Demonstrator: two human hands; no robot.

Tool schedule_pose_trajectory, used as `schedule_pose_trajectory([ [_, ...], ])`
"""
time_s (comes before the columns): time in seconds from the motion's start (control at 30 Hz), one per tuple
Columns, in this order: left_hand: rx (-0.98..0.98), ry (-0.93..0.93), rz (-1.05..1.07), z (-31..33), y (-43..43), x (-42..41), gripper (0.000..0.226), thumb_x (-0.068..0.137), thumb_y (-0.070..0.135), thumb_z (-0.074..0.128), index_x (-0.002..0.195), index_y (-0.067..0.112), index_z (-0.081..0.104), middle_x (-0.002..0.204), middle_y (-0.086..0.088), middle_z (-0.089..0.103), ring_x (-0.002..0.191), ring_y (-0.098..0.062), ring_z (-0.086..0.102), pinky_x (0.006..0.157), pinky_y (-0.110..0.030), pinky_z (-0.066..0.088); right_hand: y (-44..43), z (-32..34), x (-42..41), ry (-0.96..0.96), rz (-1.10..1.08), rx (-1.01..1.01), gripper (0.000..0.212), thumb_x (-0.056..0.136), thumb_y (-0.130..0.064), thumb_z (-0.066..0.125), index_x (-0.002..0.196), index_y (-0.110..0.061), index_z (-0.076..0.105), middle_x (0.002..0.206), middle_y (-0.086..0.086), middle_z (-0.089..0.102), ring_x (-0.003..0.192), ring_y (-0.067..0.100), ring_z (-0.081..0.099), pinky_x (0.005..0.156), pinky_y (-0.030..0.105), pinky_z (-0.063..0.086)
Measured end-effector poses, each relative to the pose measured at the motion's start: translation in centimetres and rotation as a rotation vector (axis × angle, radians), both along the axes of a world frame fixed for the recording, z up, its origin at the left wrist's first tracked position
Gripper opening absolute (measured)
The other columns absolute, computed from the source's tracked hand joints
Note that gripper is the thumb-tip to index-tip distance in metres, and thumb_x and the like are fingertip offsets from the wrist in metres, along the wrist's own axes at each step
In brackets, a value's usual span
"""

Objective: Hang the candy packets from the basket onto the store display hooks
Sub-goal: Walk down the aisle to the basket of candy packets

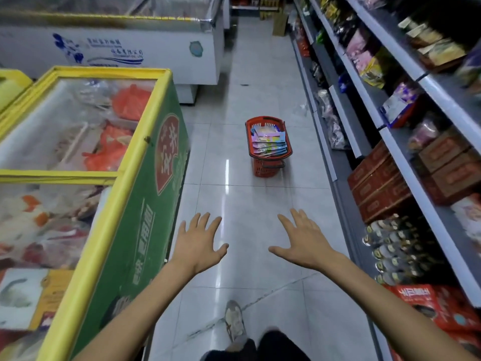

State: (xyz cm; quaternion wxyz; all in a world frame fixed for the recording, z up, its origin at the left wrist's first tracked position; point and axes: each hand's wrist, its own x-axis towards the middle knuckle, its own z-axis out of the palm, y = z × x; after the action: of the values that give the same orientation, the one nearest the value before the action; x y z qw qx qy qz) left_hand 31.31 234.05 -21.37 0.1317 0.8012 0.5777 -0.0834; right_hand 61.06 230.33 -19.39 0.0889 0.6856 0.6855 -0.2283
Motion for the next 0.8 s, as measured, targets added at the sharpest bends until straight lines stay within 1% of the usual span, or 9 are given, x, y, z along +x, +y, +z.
schedule_pose_trajectory([
  [0.1, -0.005, -0.007, -0.037, 0.4, 6.5, 1.8, 0.091, 0.084, 0.077, 0.022, 0.165, 0.034, 0.019, 0.173, -0.006, 0.020, 0.160, -0.030, 0.012, 0.127, -0.057, 0.017, 5.6, 0.3, 1.6, 0.006, -0.028, -0.008, 0.102, 0.090, -0.080, 0.047, 0.168, -0.029, 0.005, 0.175, 0.011, -0.005, 0.161, 0.032, -0.007, 0.129, 0.047, 0.005],
  [0.23, 0.049, -0.061, -0.089, 0.7, 15.0, 4.7, 0.092, 0.083, 0.076, 0.019, 0.163, 0.031, 0.029, 0.169, -0.006, 0.030, 0.158, -0.030, 0.023, 0.127, -0.053, 0.022, 13.1, -0.4, 3.8, 0.027, -0.069, -0.027, 0.101, 0.091, -0.079, 0.048, 0.168, -0.028, 0.006, 0.175, 0.012, -0.005, 0.161, 0.032, -0.008, 0.129, 0.047, 0.004],
  [0.43, 0.088, -0.121, -0.172, -2.0, 28.1, 10.4, 0.076, 0.091, 0.067, 0.037, 0.156, 0.028, 0.044, 0.164, -0.008, 0.041, 0.155, -0.032, 0.032, 0.124, -0.054, 0.029, 26.3, -3.3, 8.5, 0.032, -0.085, -0.058, 0.102, 0.091, -0.078, 0.048, 0.168, -0.027, 0.004, 0.174, 0.015, -0.002, 0.161, 0.034, -0.006, 0.129, 0.048, 0.004],
  [0.53, 0.066, -0.073, -0.189, -2.7, 35.3, 13.3, 0.075, 0.091, 0.066, 0.040, 0.157, 0.028, 0.043, 0.165, -0.009, 0.039, 0.155, -0.033, 0.031, 0.124, -0.055, 0.029, 33.6, -4.4, 11.4, 0.039, -0.103, -0.064, 0.103, 0.089, -0.082, 0.047, 0.167, -0.027, 0.009, 0.174, 0.016, 0.004, 0.161, 0.034, -0.001, 0.129, 0.047, 0.007],
  [0.6, 0.059, -0.040, -0.200, -2.4, 40.1, 15.2, 0.078, 0.090, 0.067, 0.040, 0.157, 0.029, 0.042, 0.166, -0.010, 0.037, 0.155, -0.034, 0.030, 0.123, -0.057, 0.029, 38.3, -4.4, 13.2, 0.063, -0.112, -0.079, 0.110, 0.081, -0.088, 0.040, 0.167, -0.026, 0.010, 0.174, 0.016, 0.003, 0.161, 0.035, 0.000, 0.129, 0.048, 0.008],
  [0.7, 0.089, 0.012, -0.238, -1.9, 47.9, 17.9, 0.078, 0.089, 0.068, 0.040, 0.155, 0.027, 0.046, 0.164, -0.013, 0.040, 0.153, -0.037, 0.036, 0.121, -0.060, 0.032, 45.3, -4.4, 15.7, 0.067, -0.102, -0.034, 0.123, 0.063, -0.092, 0.018, 0.167, -0.026, 0.010, 0.174, 0.015, 0.002, 0.161, 0.036, 0.001, 0.129, 0.050, 0.010],
  [0.8, 0.078, 0.038, -0.262, -1.3, 54.9, 20.6, 0.081, 0.089, 0.070, 0.038, 0.156, 0.026, 0.045, 0.165, -0.014, 0.038, 0.154, -0.038, 0.034, 0.122, -0.061, 0.030, 50.7, -4.4, 17.5, 0.070, -0.124, -0.032, 0.124, 0.062, -0.091, 0.014, 0.167, -0.026, 0.010, 0.174, 0.016, 0.003, 0.161, 0.037, 0.002, 0.129, 0.051, 0.011],
])
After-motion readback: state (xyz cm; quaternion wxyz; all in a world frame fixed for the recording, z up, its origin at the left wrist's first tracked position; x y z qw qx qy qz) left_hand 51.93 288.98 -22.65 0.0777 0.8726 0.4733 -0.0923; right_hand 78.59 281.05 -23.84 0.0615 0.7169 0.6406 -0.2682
